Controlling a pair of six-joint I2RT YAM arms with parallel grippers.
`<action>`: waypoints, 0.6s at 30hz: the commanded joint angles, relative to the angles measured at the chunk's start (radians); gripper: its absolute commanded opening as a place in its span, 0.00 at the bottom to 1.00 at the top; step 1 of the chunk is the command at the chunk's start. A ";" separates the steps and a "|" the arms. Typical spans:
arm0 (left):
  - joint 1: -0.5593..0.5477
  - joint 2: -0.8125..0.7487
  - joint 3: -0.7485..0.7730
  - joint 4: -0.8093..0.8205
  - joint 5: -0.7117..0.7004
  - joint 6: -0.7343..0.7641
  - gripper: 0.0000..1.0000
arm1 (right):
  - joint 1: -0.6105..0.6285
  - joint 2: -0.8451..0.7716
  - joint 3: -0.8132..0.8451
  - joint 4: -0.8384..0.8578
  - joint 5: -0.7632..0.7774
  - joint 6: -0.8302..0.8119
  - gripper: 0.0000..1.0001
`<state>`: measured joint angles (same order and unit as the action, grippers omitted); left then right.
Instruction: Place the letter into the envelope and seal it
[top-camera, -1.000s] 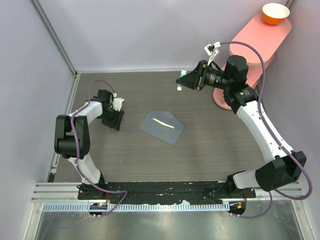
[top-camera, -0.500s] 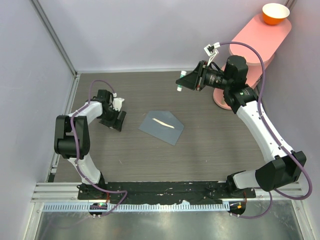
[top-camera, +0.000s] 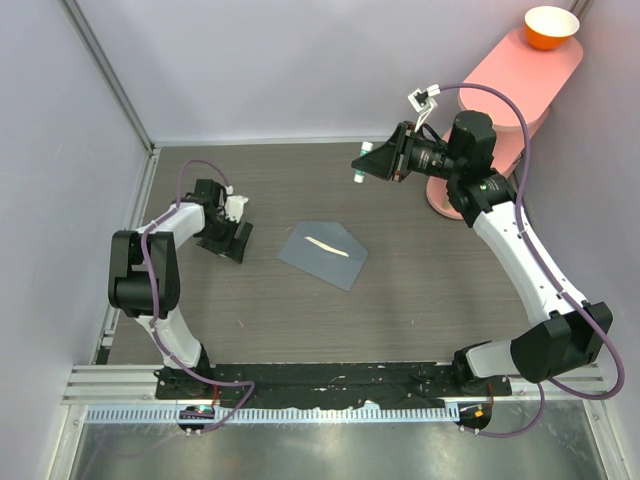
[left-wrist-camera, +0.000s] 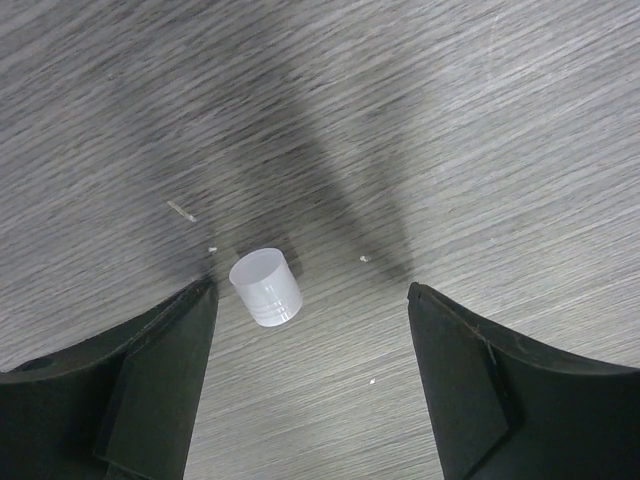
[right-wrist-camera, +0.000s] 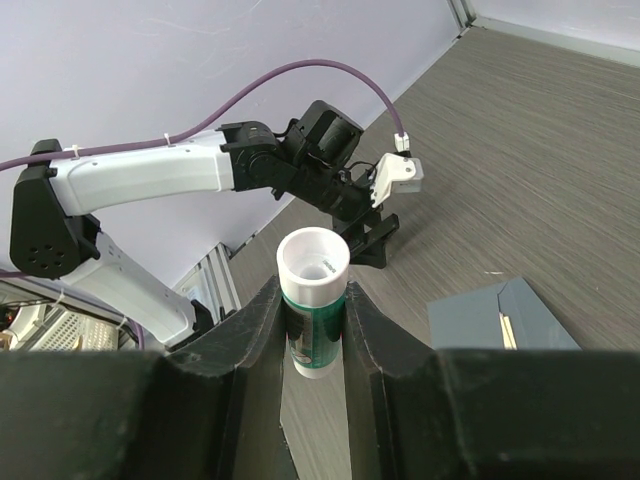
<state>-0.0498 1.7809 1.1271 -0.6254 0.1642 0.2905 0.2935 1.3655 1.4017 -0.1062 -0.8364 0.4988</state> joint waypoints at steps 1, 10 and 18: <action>0.011 -0.037 0.025 -0.008 0.014 -0.004 0.82 | 0.003 -0.011 0.016 0.020 -0.018 -0.016 0.01; 0.010 -0.265 0.152 -0.187 0.312 -0.021 0.91 | 0.039 0.010 0.062 -0.140 -0.113 -0.170 0.01; 0.010 -0.563 0.249 -0.355 0.765 0.153 0.91 | 0.196 0.004 0.128 -0.553 -0.106 -0.615 0.01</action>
<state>-0.0437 1.3159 1.3525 -0.8570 0.6220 0.3676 0.4034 1.3819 1.4406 -0.4015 -0.9676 0.1905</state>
